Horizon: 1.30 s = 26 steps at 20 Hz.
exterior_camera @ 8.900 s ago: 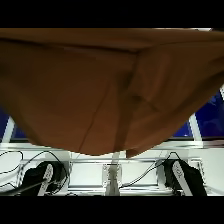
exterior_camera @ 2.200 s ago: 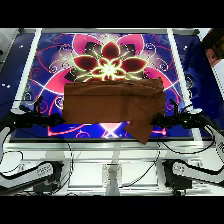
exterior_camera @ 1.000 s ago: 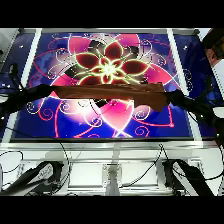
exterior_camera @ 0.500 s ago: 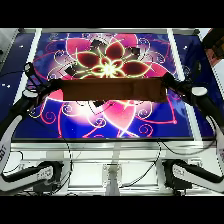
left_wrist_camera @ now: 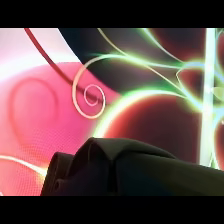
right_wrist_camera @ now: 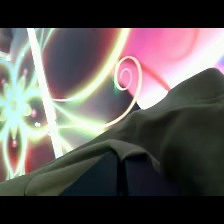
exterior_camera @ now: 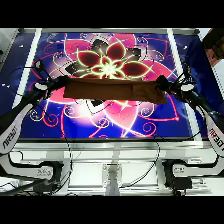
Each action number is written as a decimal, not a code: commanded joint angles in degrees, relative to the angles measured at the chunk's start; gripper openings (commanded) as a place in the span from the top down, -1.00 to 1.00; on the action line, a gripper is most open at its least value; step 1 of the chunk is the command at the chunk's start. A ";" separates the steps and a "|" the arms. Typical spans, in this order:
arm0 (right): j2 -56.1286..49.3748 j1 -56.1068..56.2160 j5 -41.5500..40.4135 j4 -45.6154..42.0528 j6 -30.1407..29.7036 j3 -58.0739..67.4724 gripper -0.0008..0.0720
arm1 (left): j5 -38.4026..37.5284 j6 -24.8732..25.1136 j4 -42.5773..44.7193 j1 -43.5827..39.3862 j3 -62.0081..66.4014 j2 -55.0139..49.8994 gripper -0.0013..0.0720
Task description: Fold the clothes and pants, and hang the long-sleeved shirts on hangers.
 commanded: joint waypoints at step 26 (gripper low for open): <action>8.90 -14.95 21.53 -12.39 0.02 0.20 -0.53 | -56.98 -5.05 11.08 15.54 25.53 -21.99 -0.95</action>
